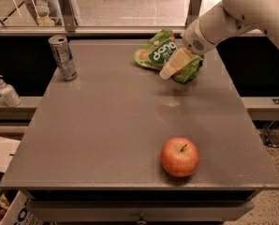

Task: Move green rice chip bag near redbull can

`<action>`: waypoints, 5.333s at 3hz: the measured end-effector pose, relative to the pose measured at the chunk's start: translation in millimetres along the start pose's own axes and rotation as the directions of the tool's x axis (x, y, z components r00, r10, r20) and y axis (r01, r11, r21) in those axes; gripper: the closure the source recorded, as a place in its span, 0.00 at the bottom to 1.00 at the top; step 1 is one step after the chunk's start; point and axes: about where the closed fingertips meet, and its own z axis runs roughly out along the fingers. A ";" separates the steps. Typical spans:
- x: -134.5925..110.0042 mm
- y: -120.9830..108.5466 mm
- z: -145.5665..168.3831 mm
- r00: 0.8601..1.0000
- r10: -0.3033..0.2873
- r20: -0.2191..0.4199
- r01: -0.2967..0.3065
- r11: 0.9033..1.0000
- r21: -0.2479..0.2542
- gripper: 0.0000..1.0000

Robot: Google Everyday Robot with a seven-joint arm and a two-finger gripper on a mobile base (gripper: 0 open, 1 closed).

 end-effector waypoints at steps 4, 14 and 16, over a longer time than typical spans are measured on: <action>3.2 -10.4 8.8 0.999 -0.041 -0.025 0.041 0.999 -0.005 0.64; -161.8 190.5 60.1 0.929 -0.318 0.190 0.363 0.883 -0.296 1.00; -162.8 193.7 62.1 0.928 -0.321 0.190 0.367 0.880 -0.301 0.59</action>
Offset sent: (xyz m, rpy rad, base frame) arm 0.0179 -0.0098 -0.0305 -0.0278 0.0184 0.0025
